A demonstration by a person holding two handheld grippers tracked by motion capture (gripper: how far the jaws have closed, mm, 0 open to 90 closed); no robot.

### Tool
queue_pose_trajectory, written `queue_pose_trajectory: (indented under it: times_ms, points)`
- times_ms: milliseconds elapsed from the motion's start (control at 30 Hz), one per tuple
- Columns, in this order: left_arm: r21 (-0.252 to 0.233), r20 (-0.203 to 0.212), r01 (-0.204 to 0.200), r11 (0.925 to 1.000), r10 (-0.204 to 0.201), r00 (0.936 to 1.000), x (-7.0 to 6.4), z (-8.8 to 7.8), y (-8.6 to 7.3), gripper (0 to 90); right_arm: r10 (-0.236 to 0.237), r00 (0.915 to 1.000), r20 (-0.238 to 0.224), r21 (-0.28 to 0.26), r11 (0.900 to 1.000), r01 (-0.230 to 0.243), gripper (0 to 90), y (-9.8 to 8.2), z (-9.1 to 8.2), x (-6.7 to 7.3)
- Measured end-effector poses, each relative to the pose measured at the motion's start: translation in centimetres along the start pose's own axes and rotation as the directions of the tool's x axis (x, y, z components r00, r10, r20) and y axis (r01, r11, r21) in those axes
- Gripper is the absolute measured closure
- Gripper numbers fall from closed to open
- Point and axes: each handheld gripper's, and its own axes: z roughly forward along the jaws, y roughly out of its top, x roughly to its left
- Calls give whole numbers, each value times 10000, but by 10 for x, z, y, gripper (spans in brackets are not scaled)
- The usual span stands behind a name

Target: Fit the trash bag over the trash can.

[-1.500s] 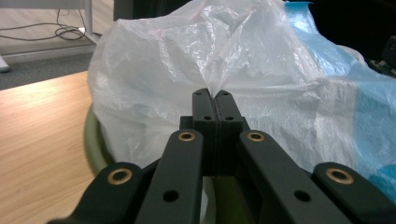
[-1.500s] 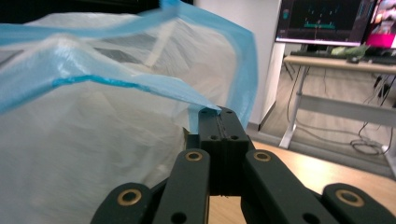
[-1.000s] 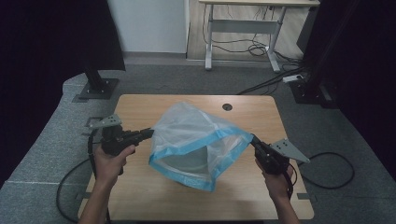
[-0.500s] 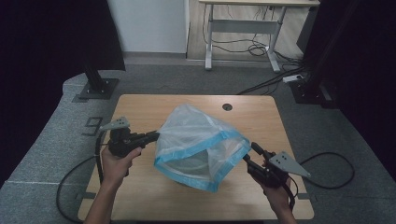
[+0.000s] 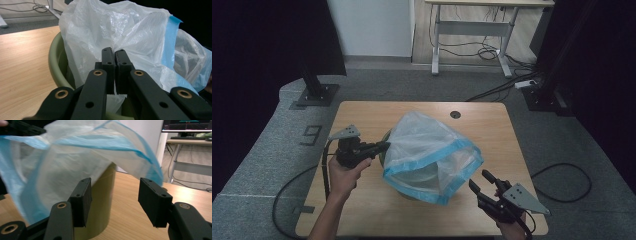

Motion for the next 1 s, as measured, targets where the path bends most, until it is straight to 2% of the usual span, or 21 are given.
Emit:
queue_pose_trajectory:
  times_ms: [167, 333, 533, 667, 733, 867, 967, 1000]
  points:
    - [52, -14, -220, 9997, 220, 9998, -7, 2, 1, 868, 83, 9997, -240, -132, 9999, -86, 433, 2, -6, 15]
    - [24, 11, -321, 9995, 321, 9995, -13, 3, 2, 868, -26, 9979, -648, -74, 10000, 21, 432, -2, -12, 30]
    - [-78, -12, -257, 9996, 257, 9997, -12, 5, 2, 868, -97, 9963, -851, 167, 9998, 111, 433, -7, -16, 38]
    - [-113, -9, -238, 9997, 238, 9997, -12, 5, 1, 867, 0, 9957, -929, 158, 9999, 15, 436, -3, -10, 39]
    - [-126, -29, -247, 9996, 247, 9997, -12, 5, 0, 865, -139, 9957, -916, 182, 9997, 157, 459, 2, -4, 42]
    - [-173, -2, -271, 9995, 271, 9996, -11, 4, -1, 862, -23, 9959, -901, 263, 9996, 47, 585, 10, 8, 46]
    - [-239, 0, -263, 9994, 263, 9997, -11, 2, -1, 852, 161, 9960, -874, 447, 9989, -122, 826, 14, 17, 45]
    - [-256, -15, -270, 9993, 269, 9996, -11, 1, -2, 839, 265, 9951, -957, 501, 9985, -218, 877, 14, 19, 44]
